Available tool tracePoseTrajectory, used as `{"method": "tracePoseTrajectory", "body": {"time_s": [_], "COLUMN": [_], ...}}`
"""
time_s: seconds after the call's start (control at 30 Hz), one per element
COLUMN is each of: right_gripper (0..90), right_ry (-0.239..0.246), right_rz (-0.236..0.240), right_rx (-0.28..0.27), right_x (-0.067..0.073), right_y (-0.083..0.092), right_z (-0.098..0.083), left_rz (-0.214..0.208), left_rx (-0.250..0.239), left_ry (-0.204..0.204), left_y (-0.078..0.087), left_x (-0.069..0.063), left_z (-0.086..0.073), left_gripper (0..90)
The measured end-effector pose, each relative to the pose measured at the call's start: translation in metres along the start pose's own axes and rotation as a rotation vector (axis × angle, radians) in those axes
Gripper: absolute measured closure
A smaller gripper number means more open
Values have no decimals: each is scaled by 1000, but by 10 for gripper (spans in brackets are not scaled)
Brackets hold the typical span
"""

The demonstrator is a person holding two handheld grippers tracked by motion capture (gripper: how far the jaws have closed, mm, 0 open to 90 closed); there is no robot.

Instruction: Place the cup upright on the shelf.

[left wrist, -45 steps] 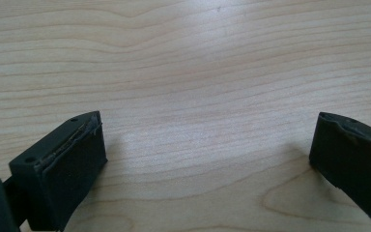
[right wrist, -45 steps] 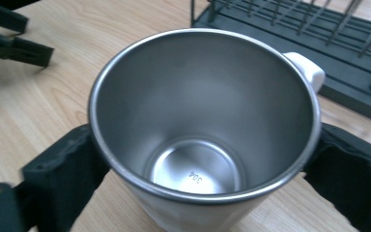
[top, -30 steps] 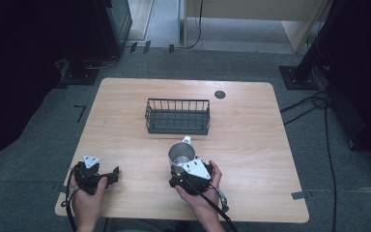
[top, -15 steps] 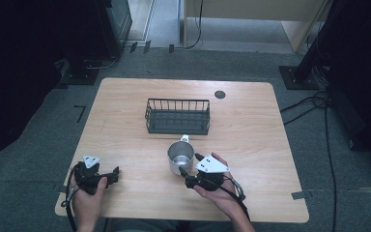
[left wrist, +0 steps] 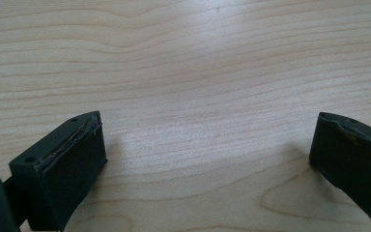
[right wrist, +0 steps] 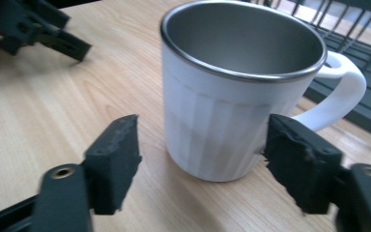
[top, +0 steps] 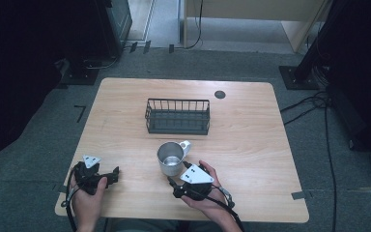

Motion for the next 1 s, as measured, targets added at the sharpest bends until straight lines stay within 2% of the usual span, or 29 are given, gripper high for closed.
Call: {"method": "tracePoseTrajectory", "body": {"time_s": [0.03,0.13,0.2,0.23,0.4,0.47,0.7,0.77,0.9,0.93,1.0], "right_gripper": [237,162,157,146,98,84,68,74,75,76,76], "right_ry": [0,-32,-28,-18,-4,-25,-46,-49,-64,-84,-92], "right_rz": [0,-48,-55,-57,-41,-14,-9,-38,-64,-87,-95], "right_rx": [0,-3,-3,-9,-24,-33,-39,-41,-44,-39,-42], "right_x": [0,-8,-9,-13,-15,-15,-15,-14,-14,-15,-16], "right_y": [0,-9,-12,-19,-33,-40,-49,-53,-53,-53,-52], "right_z": [0,3,3,5,9,10,14,17,17,17,18], "left_rz": [0,0,0,0,0,0,0,0,0,0,0], "left_rx": [0,0,0,0,0,0,0,0,0,0,0], "left_ry": [0,0,0,0,0,-1,0,0,0,0,0], "left_y": [0,0,0,0,0,0,0,0,0,0,0], "left_x": [0,0,0,0,0,0,0,0,0,0,0], "left_z": [0,0,0,0,0,0,0,0,0,0,0], "left_gripper": [0,0,0,0,0,0,0,0,0,0,0]}}
Point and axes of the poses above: each handheld gripper's, and its own axes: y roughly backward along the jaws, z roughly out of its top, x roughly to its left, the point moved 10 cm from there along -y, roughly forward along the jaws, and after that the axes turned 8 degrees about y, right-handed, at the moved point
